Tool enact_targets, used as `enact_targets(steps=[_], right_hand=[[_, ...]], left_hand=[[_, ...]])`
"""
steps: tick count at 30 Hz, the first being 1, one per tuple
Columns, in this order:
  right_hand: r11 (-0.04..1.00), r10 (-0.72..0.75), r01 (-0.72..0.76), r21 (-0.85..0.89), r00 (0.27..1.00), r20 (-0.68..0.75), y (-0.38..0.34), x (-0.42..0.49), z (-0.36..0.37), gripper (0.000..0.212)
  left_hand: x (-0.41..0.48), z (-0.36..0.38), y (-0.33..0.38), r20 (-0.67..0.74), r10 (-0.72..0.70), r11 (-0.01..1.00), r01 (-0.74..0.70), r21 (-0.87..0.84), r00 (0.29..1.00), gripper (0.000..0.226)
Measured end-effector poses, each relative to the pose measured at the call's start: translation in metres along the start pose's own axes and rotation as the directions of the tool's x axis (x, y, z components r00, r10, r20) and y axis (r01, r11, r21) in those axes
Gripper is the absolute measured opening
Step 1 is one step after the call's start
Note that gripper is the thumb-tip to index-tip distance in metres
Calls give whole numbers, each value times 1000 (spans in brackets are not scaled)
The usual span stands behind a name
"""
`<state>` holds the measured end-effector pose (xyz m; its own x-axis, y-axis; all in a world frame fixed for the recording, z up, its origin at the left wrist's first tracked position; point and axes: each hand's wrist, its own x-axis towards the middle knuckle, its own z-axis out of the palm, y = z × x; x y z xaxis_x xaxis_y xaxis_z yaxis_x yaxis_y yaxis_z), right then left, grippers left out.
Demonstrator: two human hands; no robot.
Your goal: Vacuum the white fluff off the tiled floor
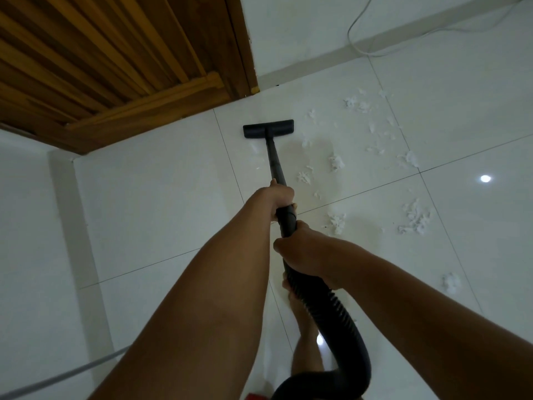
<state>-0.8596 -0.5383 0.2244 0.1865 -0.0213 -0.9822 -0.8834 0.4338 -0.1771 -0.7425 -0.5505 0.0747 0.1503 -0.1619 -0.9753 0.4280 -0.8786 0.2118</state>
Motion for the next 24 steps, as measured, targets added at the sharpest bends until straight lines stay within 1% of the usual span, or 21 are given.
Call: enact_targets(steps=[2,5,10,13,15,17,19,20,22,24], right_hand=[[1000,1,-1,-1,1000,-2,-4,3,-2,59],[1000,-2,2,8,1000,1,-7,14,-3,52],[998,-47,47,39,999,-1,-1,31,2,67],[993,-99,98,67,995,1,15,47,5,73],[980,-158,152,129,987,38,32,56,6,78],[945,-229,199,261,970,87,51,62,10,81],[902,-263,208,380,960,99,70,67,17,79],[889,-271,212,405,958,93,79,70,21,77],[884,-285,233,405,956,71,97,77,28,71],[887,-272,223,405,960,68,111,80,32,65]], left_hand=[[1,-1,6,3,2,1000,-2,-18,1000,68],[7,-4,12,2,15,999,-14,-40,1000,73],[22,-6,10,-6,51,999,-51,-11,999,73],[34,-4,0,-21,88,996,-88,2,996,72],[41,-1,-11,-31,114,993,-114,-3,993,71],[44,2,-24,-33,121,991,-122,-50,992,70],[47,7,-38,-37,129,988,-132,-78,991,70],[48,10,-46,-42,133,988,-136,-73,990,70],[50,17,-60,-59,145,988,-148,-37,988,70],[49,24,-73,-73,149,988,-151,-18,986,70]])
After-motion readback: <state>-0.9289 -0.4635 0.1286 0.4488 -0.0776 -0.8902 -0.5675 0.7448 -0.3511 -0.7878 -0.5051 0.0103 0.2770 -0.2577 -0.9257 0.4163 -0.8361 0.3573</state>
